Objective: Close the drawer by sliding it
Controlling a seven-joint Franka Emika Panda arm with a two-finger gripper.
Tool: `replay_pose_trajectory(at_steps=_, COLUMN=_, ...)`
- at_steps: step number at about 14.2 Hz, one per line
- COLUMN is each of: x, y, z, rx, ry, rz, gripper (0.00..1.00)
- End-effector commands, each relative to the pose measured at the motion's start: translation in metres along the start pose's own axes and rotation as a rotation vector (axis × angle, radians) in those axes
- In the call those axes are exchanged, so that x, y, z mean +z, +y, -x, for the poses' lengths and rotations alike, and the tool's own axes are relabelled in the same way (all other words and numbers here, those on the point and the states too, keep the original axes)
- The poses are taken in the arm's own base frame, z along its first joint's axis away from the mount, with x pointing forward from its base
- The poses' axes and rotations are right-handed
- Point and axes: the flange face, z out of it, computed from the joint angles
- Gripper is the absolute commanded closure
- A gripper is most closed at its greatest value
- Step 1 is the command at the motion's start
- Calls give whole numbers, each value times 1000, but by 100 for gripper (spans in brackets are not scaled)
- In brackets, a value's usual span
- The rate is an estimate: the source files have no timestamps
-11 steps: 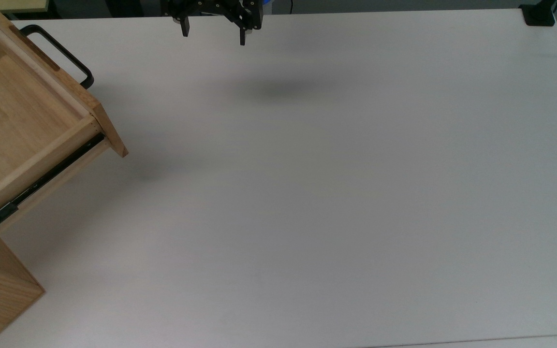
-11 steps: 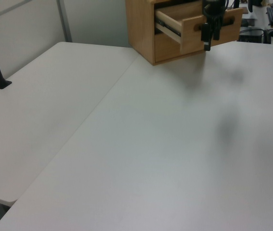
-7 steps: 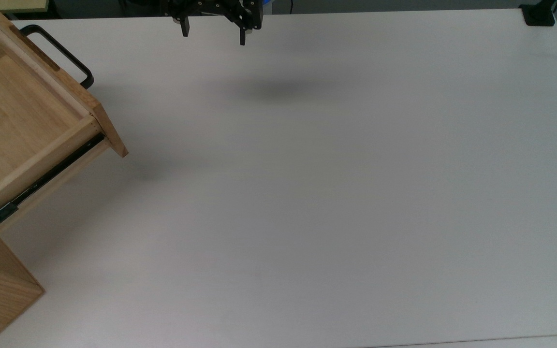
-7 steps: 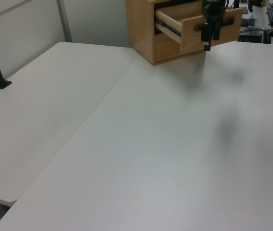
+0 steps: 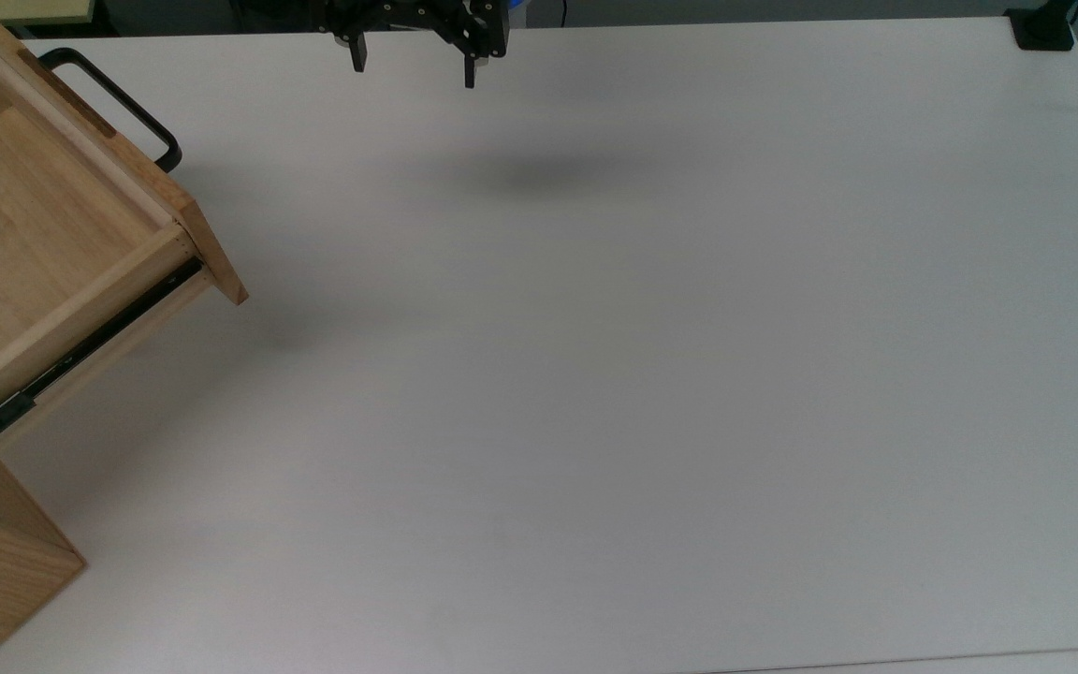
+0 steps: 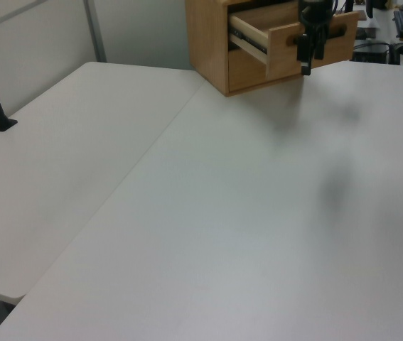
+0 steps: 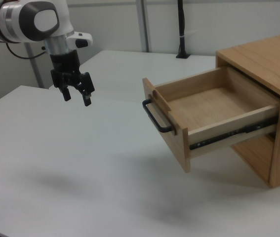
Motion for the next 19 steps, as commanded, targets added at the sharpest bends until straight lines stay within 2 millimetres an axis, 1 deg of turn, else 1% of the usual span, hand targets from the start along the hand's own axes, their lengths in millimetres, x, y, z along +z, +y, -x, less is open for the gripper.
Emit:
replay_pose_trajectory(at_steps=1, x=-3, y=3, z=-2, rx=-24, ry=-15, rz=-4, gripper=0)
replay_pose_trajectory(at_steps=9, x=-3, y=6, z=-1, rx=-10, ry=-23, rz=-6, gripper=1)
replay_pose_trajectory(at_steps=12, x=-3, y=10, z=-2, rx=1, ry=-23, rz=-14, gripper=18)
replay_pose_trajectory(at_steps=14, x=-3, y=11, z=-1, rx=11, ry=-25, rz=-18, gripper=38)
replay_pose_trajectory(at_steps=15, x=-2, y=16, z=-2, rx=44, ry=-27, rz=-21, gripper=48)
replay_pose_trajectory(at_steps=16, x=-1, y=18, z=-3, rx=103, ry=-31, rz=-31, gripper=51)
replay_pose_trajectory(at_steps=18, x=9, y=18, z=-9, rx=329, ry=-43, rz=-30, gripper=66)
replay_pose_trajectory(at_steps=19, x=11, y=26, z=-11, rx=427, ry=-45, rz=-30, gripper=72)
